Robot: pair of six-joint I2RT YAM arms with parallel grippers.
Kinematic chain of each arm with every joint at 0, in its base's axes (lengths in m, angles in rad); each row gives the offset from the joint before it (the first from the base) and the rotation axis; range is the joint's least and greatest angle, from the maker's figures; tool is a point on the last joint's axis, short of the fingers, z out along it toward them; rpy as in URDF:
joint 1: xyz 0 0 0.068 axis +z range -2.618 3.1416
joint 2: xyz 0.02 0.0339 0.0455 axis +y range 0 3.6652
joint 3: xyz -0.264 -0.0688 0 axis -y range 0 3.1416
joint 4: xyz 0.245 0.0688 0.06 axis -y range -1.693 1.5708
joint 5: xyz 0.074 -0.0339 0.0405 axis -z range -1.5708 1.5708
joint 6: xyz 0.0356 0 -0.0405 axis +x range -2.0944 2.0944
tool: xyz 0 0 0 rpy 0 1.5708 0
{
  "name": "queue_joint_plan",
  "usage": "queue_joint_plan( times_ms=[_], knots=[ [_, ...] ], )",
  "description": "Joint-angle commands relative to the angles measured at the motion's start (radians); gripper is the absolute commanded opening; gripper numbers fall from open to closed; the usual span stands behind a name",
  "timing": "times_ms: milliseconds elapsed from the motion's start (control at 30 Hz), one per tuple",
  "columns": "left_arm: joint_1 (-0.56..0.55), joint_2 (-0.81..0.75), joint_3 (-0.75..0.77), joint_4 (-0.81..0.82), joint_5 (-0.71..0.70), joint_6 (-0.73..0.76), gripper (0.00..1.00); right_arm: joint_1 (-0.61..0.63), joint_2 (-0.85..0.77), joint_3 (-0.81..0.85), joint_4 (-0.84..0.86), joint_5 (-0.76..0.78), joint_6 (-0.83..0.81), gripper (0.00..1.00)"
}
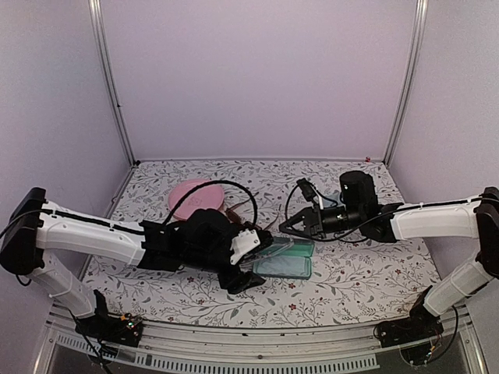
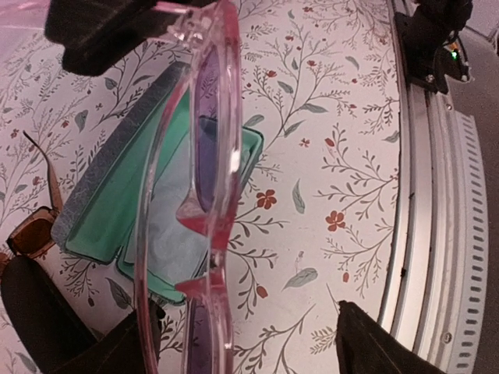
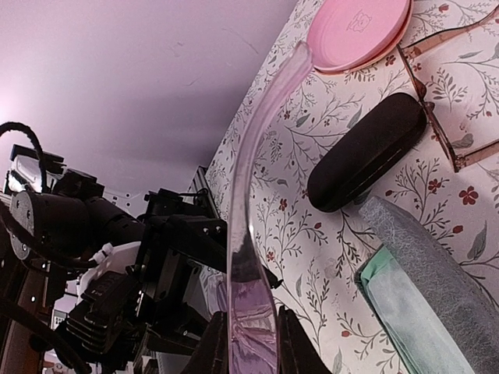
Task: Organize the sunglasses
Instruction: Fold the left temple of the sunglasses on the sunglasses.
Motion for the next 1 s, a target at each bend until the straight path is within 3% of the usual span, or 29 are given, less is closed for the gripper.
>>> queue_joint_plan(
  times_ms=[0,233,600,967],
  knots=[
    [-0.01,-0.063,-0.036,0.038,0.003,0.01,0.81,-0.004,-0.007,-0.011,0.021,-0.014,-0.048,0.0],
    [0.043,-0.171,-0.138,0.125,0.092,-0.075,0.99,-0.004,-0.062,-0.039,0.015,-0.049,-0.198,0.0],
    [0.244,-0.217,-0.289,0.464,0.524,-0.427,0.97,0.011,-0.15,-0.055,0.012,-0.08,-0.389,0.0],
    [0.297,-0.106,-0.274,0.634,0.705,-0.552,0.99,0.018,-0.178,-0.041,0.1,-0.093,-0.352,0.0]
  ],
)
